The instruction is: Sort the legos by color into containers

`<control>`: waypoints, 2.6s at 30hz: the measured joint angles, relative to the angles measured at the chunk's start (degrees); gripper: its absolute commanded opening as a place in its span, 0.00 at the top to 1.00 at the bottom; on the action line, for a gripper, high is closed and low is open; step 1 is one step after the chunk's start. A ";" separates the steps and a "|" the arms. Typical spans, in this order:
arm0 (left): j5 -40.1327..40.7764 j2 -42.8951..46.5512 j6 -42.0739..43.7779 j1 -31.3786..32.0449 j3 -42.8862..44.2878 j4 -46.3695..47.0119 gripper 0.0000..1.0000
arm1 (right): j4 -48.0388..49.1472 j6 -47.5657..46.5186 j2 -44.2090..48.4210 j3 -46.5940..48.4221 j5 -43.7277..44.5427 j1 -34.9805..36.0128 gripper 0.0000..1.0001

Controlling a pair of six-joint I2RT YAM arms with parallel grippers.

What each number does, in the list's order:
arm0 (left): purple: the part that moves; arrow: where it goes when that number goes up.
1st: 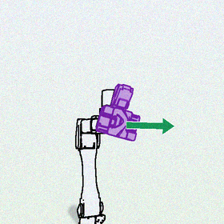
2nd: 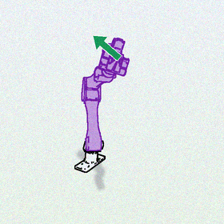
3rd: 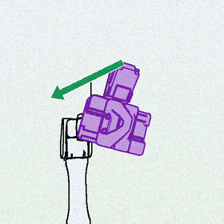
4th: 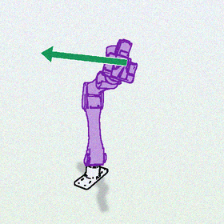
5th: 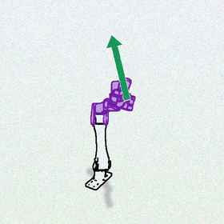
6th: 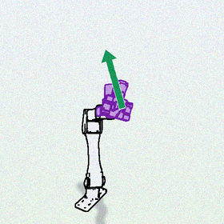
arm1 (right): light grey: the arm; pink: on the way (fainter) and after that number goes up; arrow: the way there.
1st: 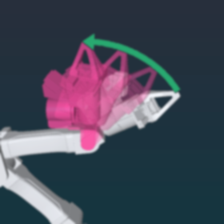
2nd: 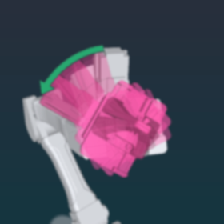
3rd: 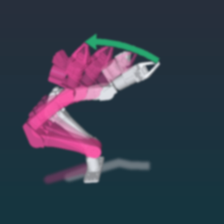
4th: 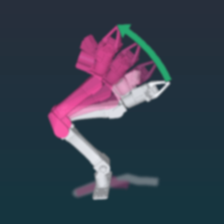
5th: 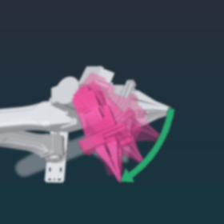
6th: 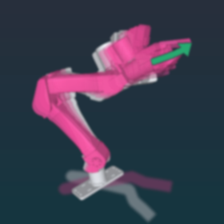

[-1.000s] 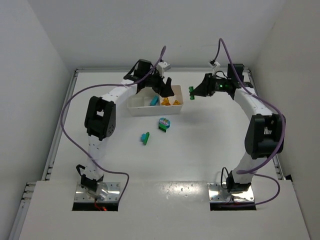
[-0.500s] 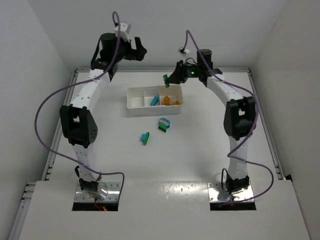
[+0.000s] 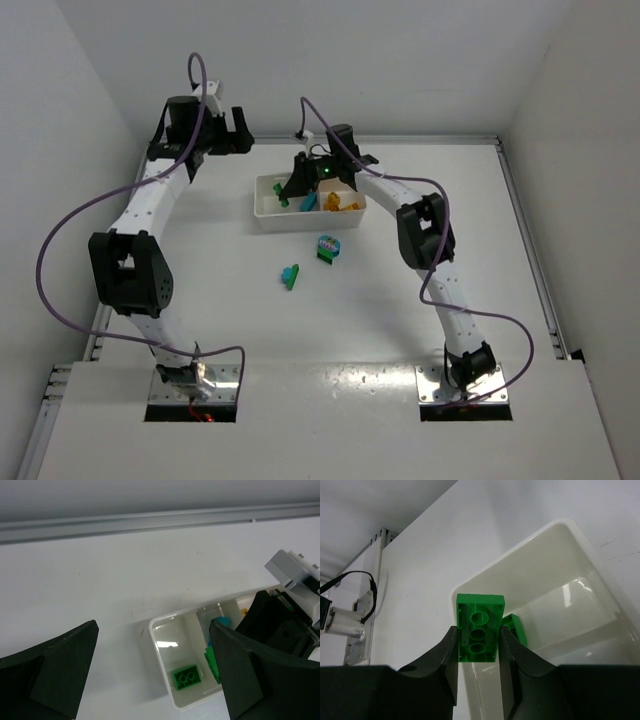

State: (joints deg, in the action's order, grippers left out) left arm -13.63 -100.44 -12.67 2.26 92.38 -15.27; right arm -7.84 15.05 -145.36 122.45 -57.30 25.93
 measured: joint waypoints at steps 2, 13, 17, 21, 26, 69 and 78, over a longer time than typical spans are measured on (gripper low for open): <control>0.35 1.38 0.66 0.02 -2.03 -0.61 0.00 | 0.07 -0.02 -0.09 0.04 0.33 0.50 0.95; -0.79 9.77 4.92 0.02 -8.98 -2.12 0.00 | 2.89 -0.68 -1.97 1.64 4.46 1.55 0.30; -4.28 11.89 6.38 0.02 -12.28 -2.32 0.06 | 3.93 -0.87 -1.97 1.53 6.25 1.68 0.30; -14.51 15.74 15.50 0.09 -19.34 -3.67 0.12 | 4.76 -1.09 1.07 -3.13 7.43 0.63 0.30; -24.28 16.02 35.50 1.57 -22.40 -17.18 0.26 | 0.79 -4.33 15.04 -17.64 9.68 -4.39 0.31; -24.35 -5.05 93.90 14.95 -25.35 -29.14 0.26 | -12.22 -13.73 63.04 -54.90 22.77 -22.43 0.32; -24.15 -4.11 95.38 14.43 -27.23 -33.24 0.26 | -12.28 -13.70 63.04 -55.41 22.58 -22.86 0.32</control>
State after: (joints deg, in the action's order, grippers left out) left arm -37.78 -104.55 82.72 16.69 65.14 -48.51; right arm -20.12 1.34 -82.32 67.05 -34.72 3.07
